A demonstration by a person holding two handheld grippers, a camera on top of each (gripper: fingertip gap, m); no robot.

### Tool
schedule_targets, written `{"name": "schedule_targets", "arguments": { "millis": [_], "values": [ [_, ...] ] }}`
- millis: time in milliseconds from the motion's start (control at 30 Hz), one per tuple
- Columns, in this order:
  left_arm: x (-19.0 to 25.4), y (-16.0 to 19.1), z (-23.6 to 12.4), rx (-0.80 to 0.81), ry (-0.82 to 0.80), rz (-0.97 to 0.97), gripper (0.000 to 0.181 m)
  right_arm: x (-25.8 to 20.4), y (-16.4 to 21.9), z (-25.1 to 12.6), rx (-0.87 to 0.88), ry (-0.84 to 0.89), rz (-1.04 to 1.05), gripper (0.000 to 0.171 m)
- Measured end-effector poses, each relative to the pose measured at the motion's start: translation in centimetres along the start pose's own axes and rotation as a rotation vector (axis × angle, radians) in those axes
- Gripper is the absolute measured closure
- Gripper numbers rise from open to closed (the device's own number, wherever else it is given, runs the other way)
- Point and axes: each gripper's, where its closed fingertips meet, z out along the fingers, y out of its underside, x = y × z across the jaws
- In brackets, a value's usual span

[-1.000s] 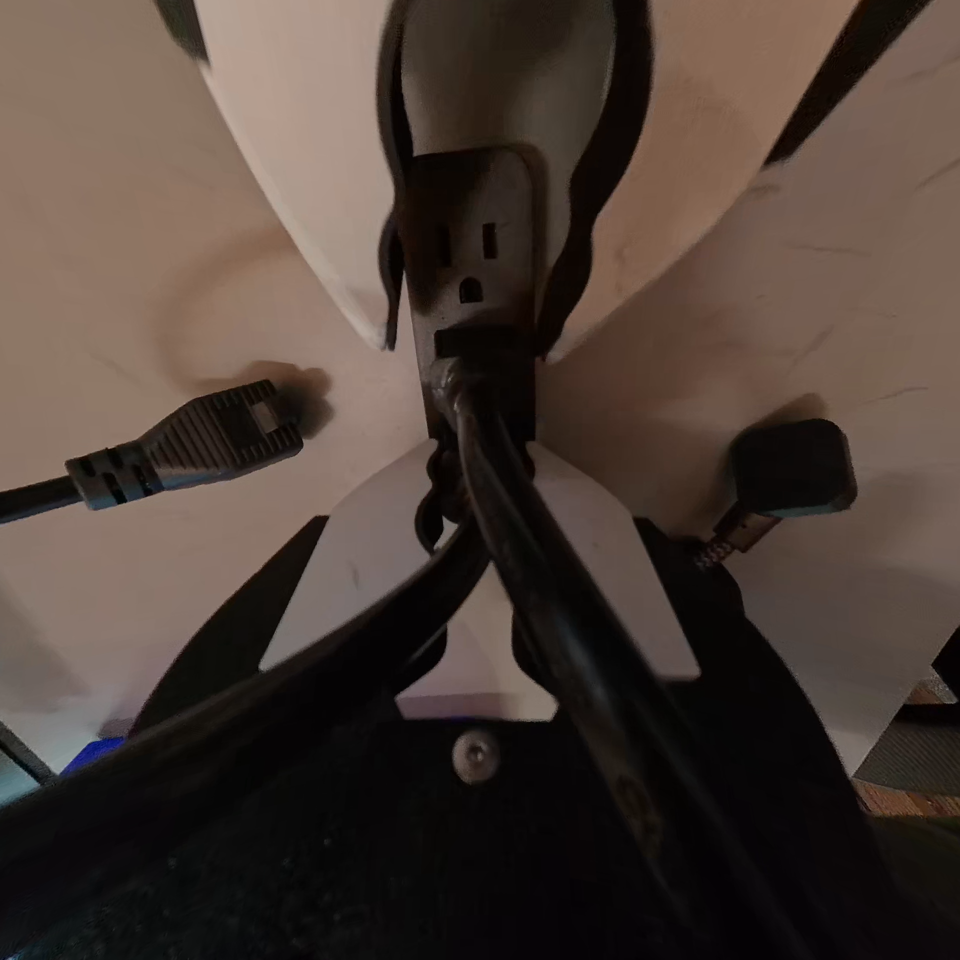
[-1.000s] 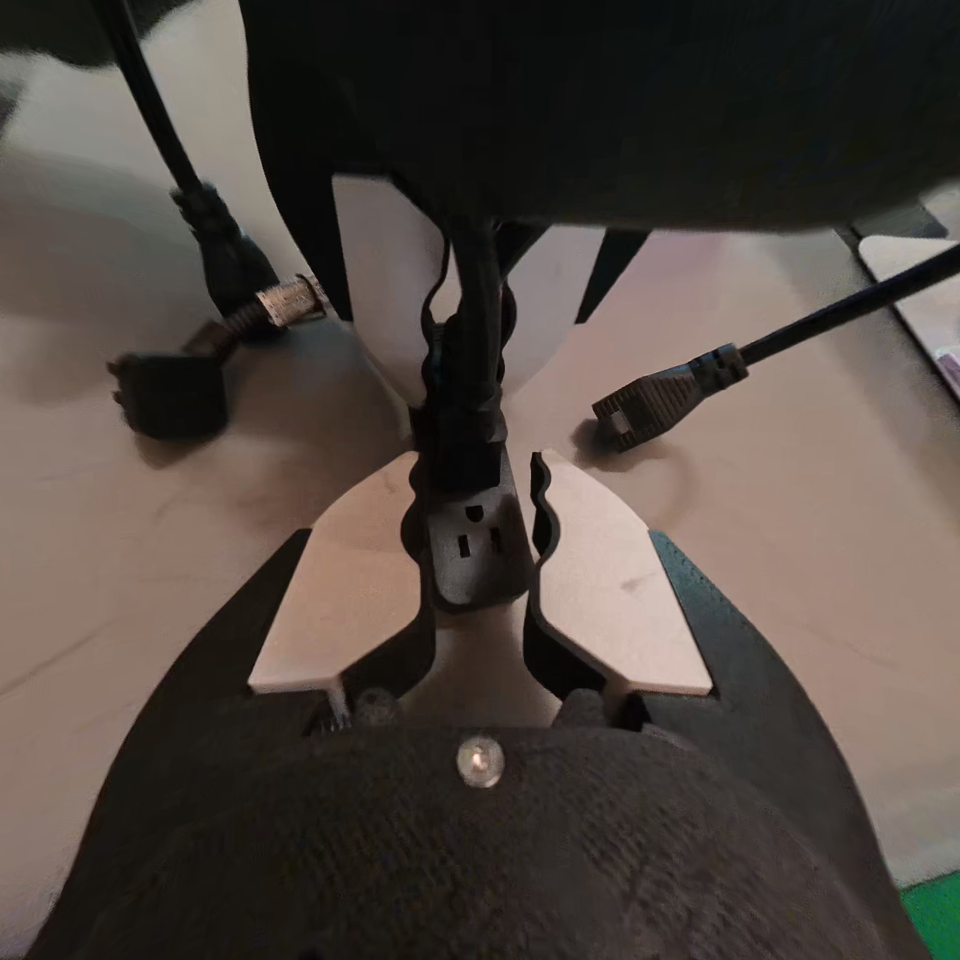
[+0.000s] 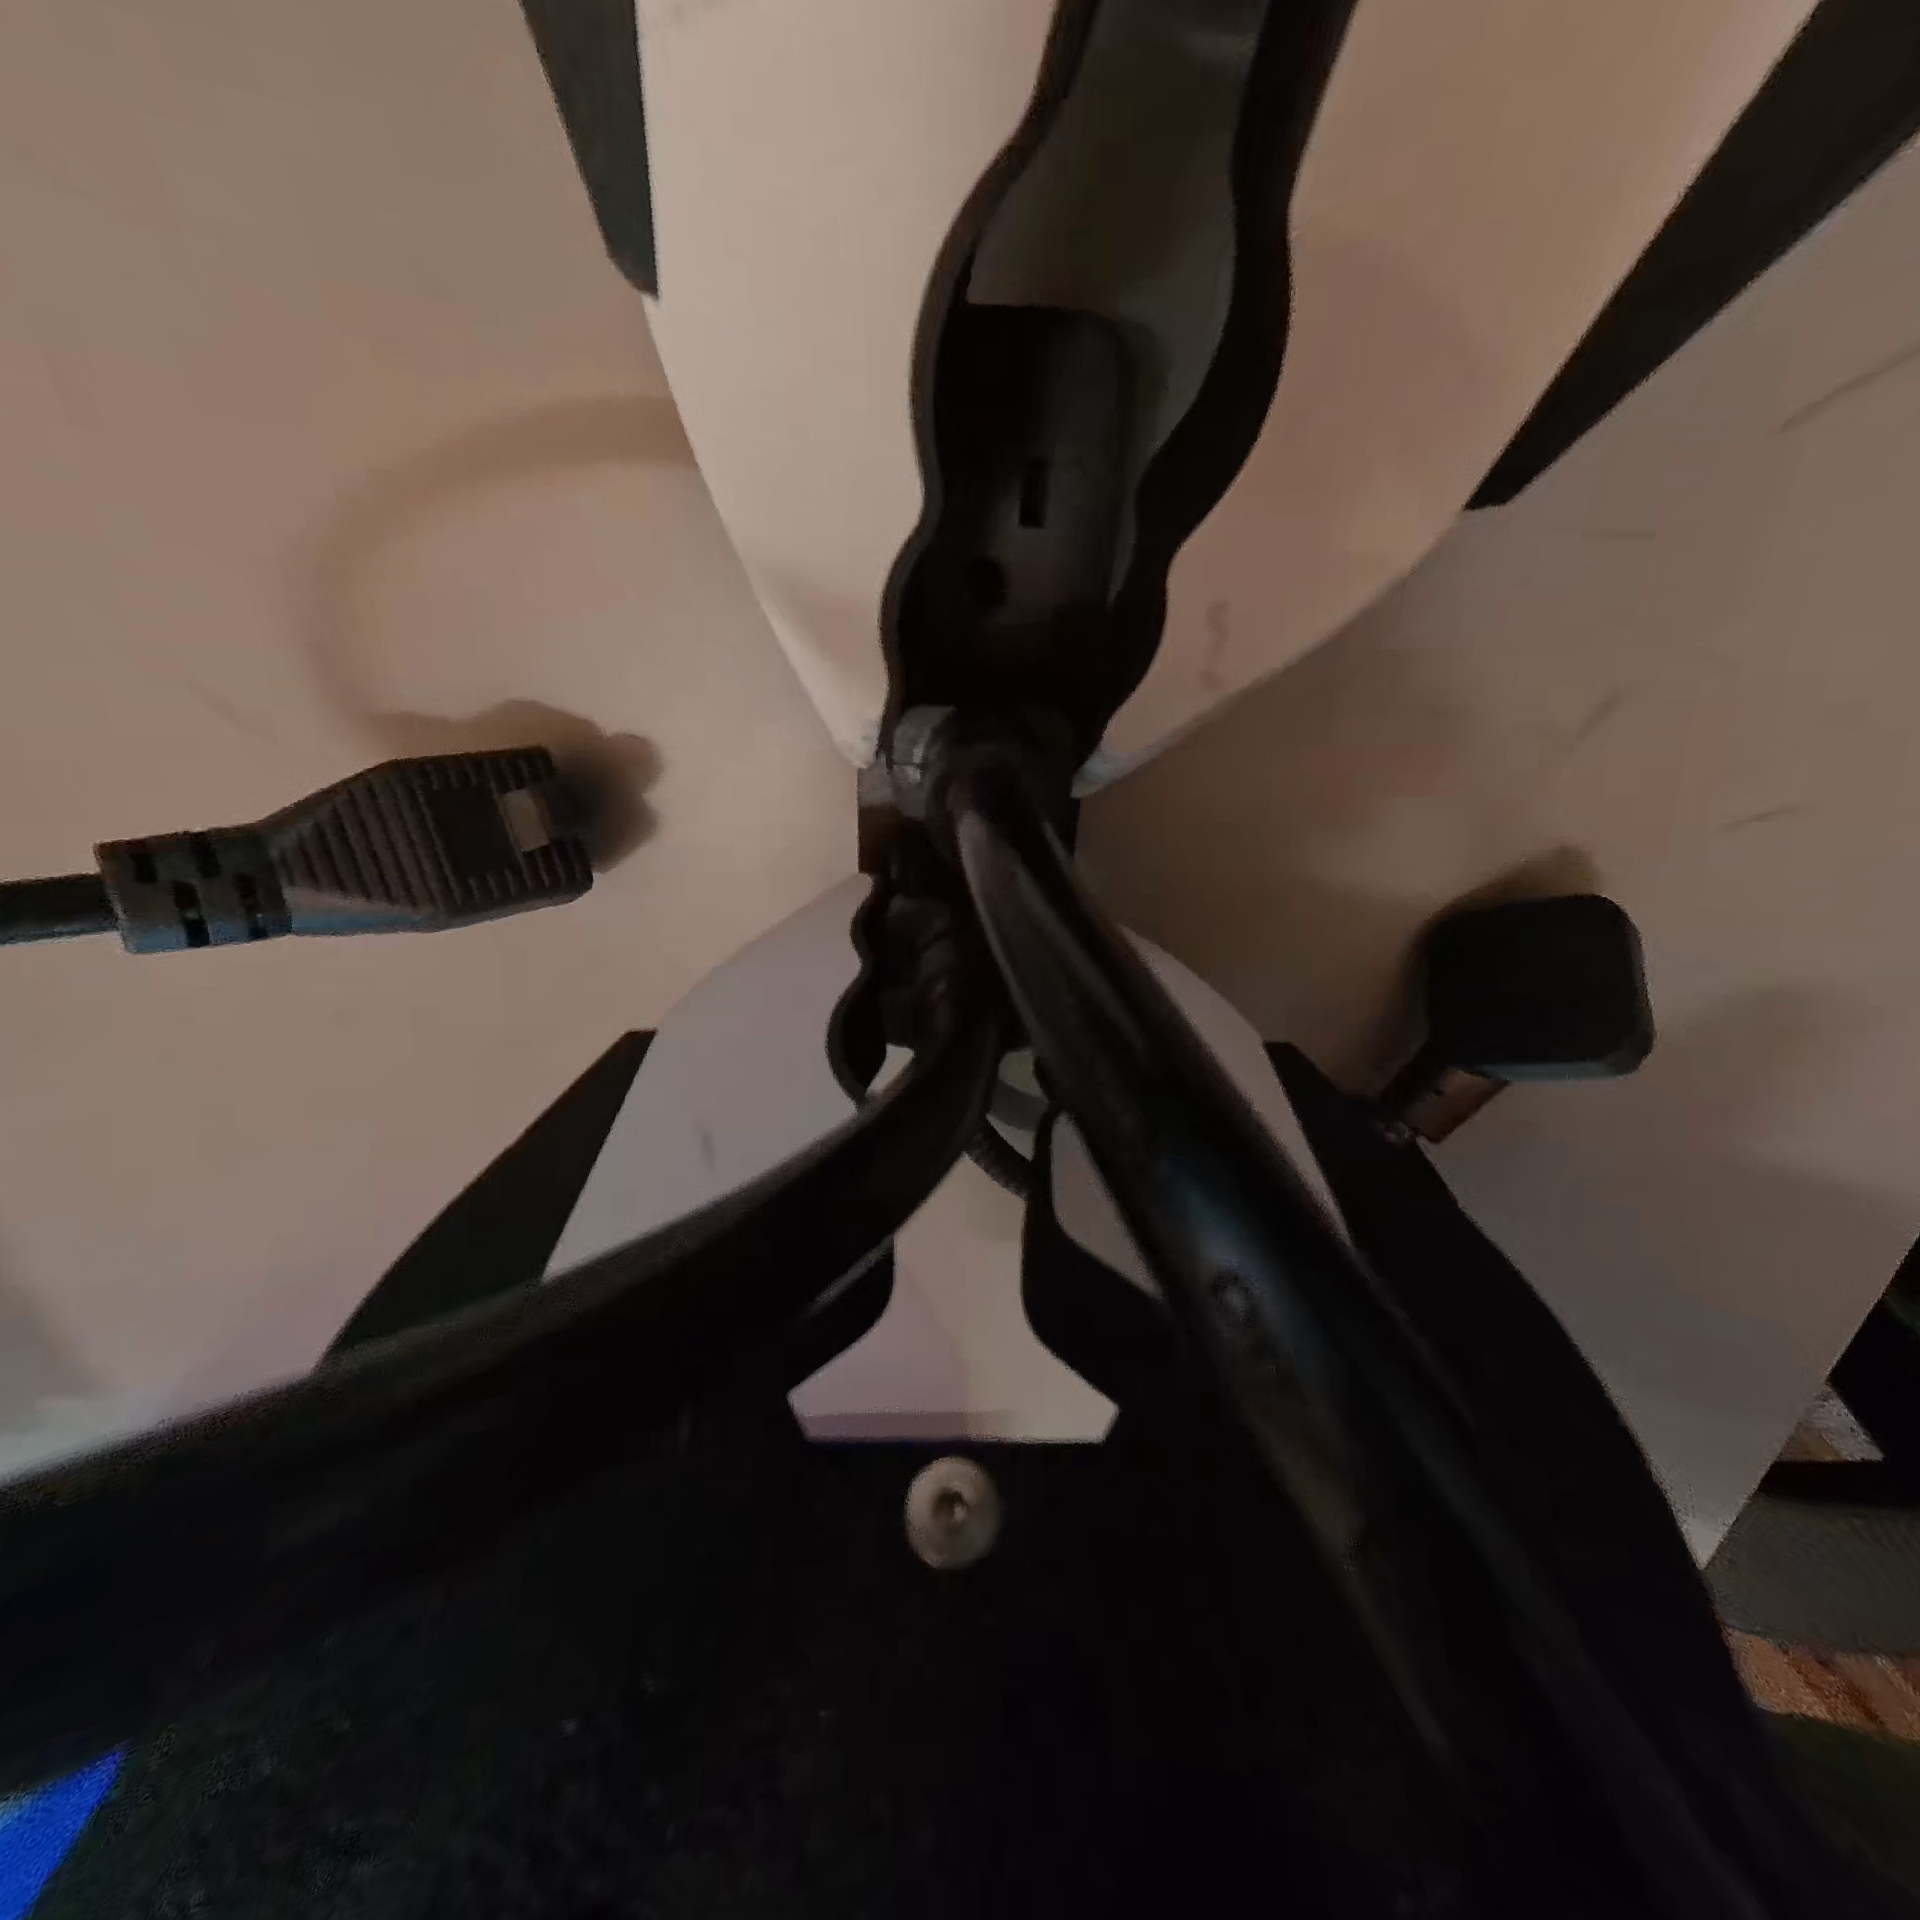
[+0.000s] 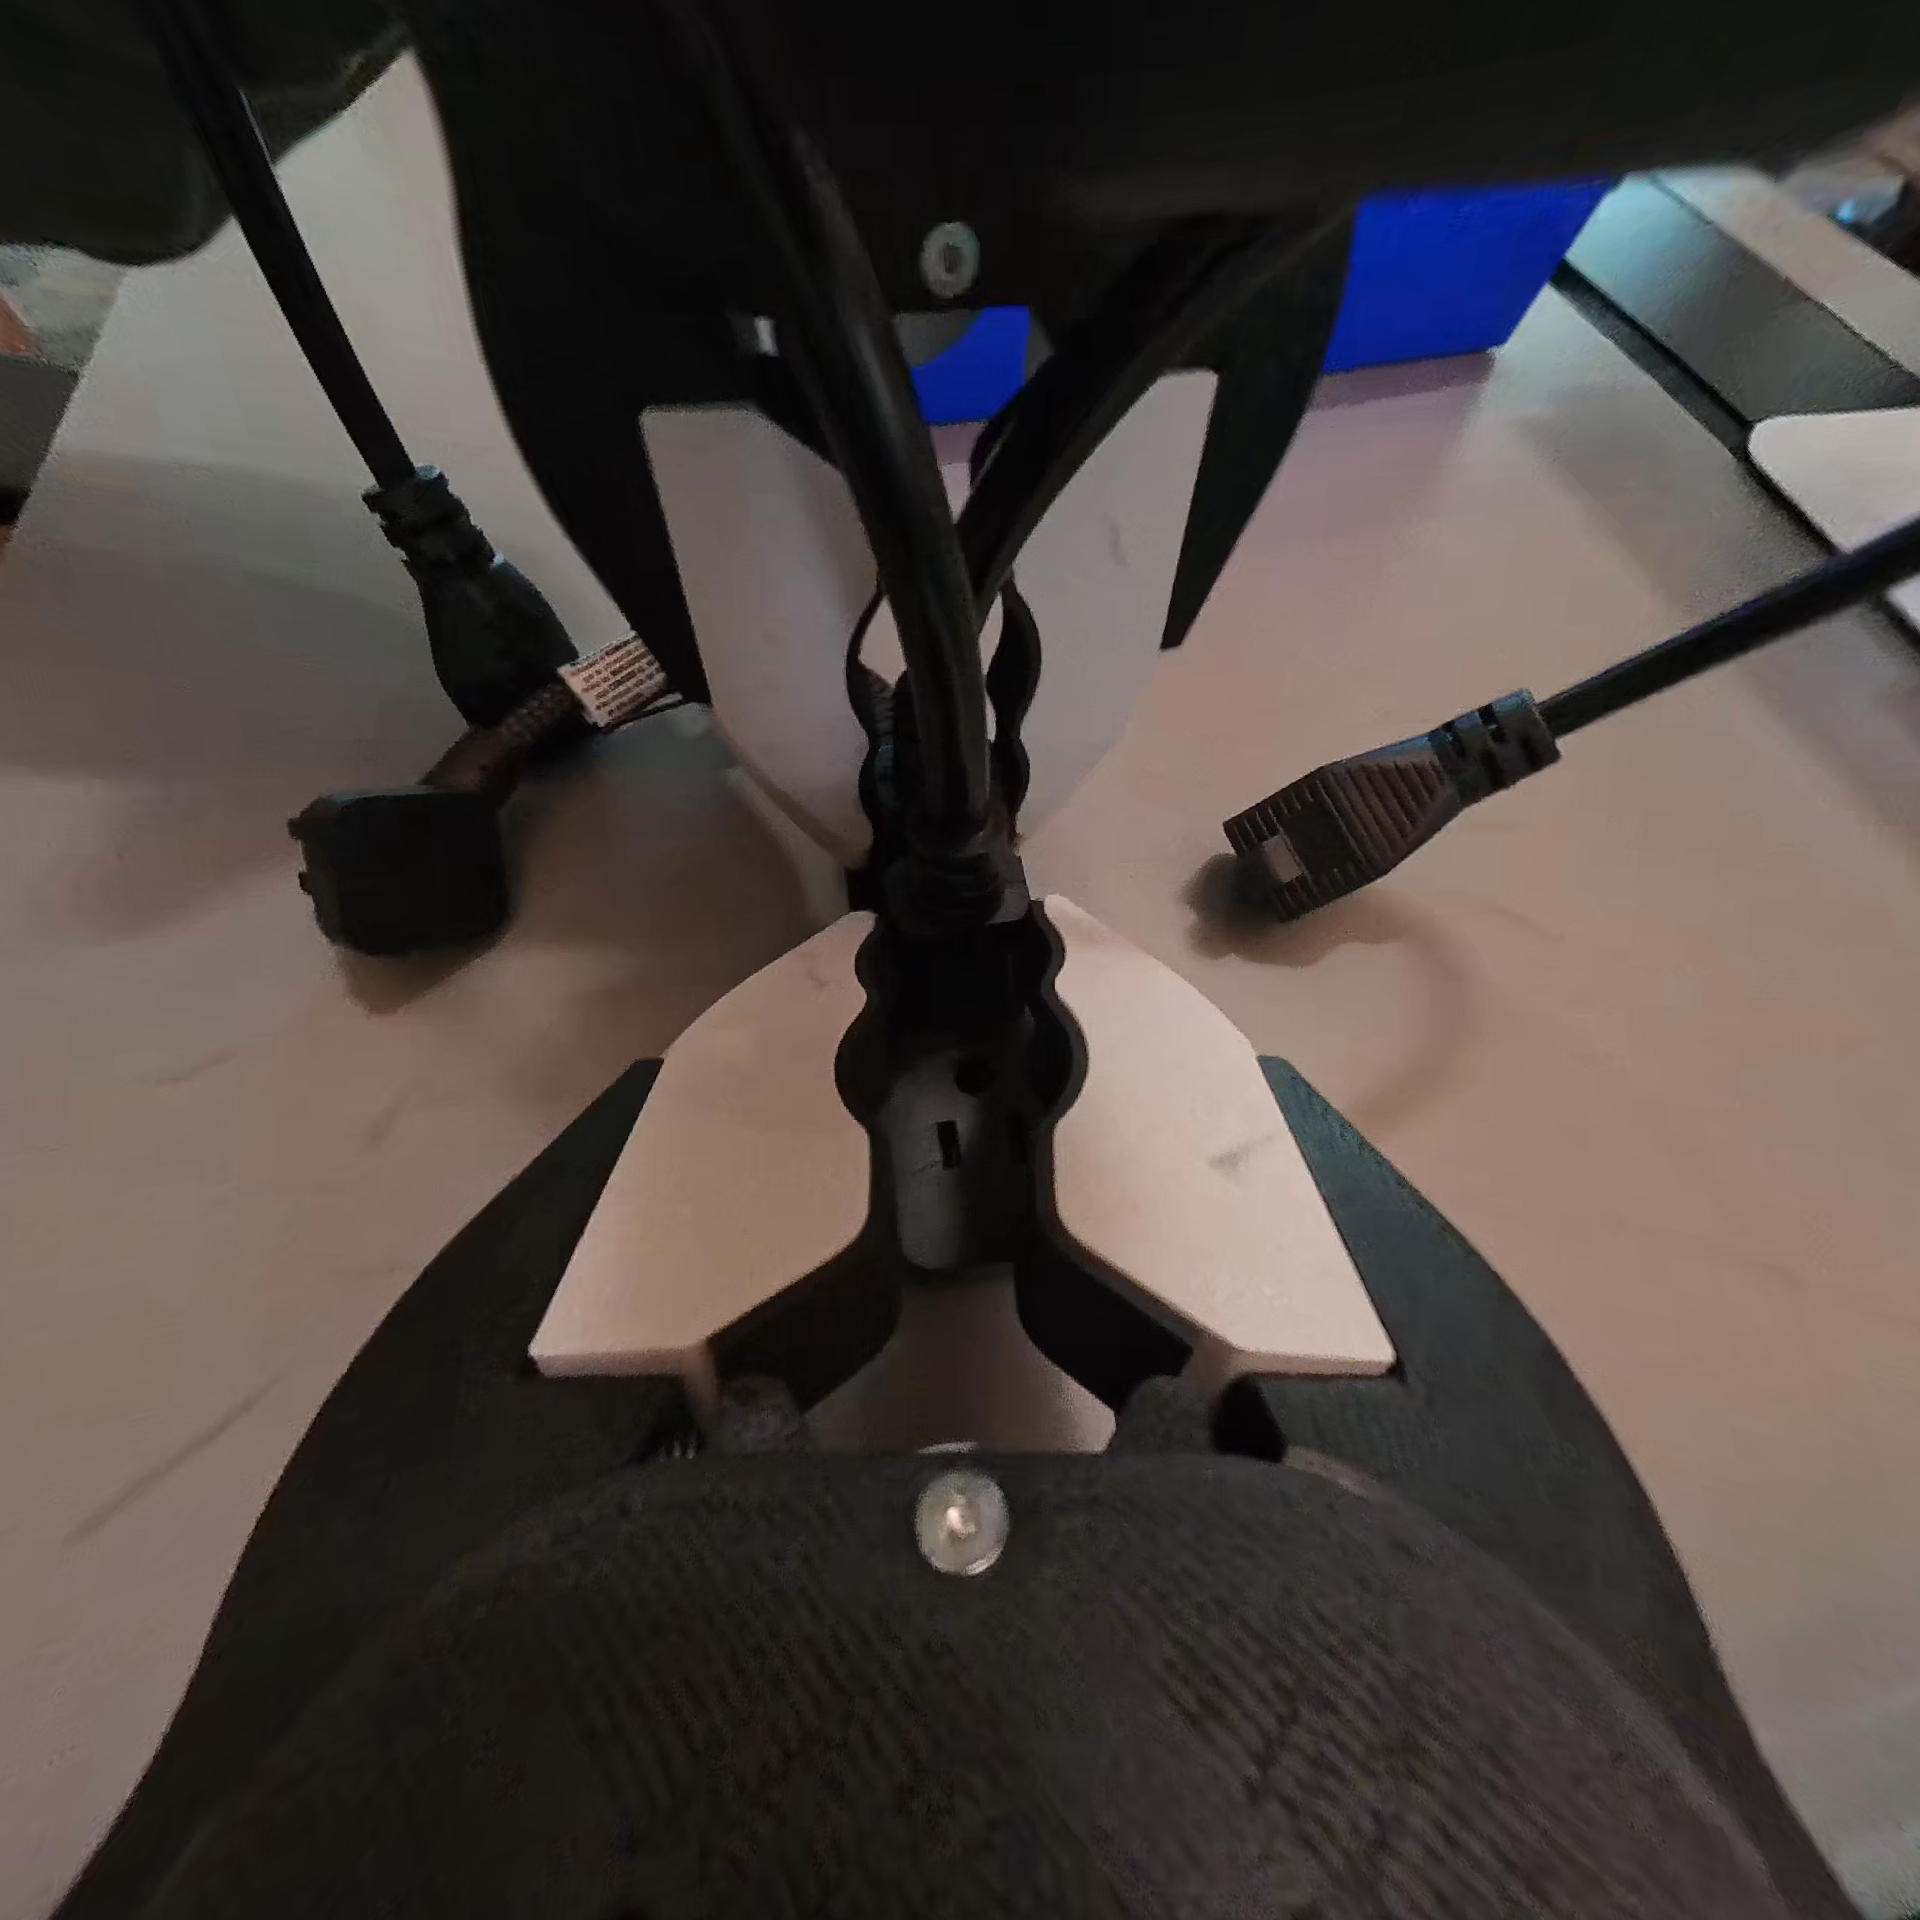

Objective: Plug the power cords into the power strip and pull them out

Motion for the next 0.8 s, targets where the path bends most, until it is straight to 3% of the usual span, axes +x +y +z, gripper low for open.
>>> {"name": "schedule_targets", "arguments": {
  "millis": [167,800],
  "values": [
    [-0.10,0.04,0.01,-0.073,-0.010,0.012,0.157,0.13,-0.15,-0.02,0.016,0.010,0.036,0.150],
    [-0.05,-0.03,0.03,-0.026,-0.021,-0.028,0.157,0.33,-0.54,-0.24,0.077,-0.043,0.069,0.150]
  ]
}}
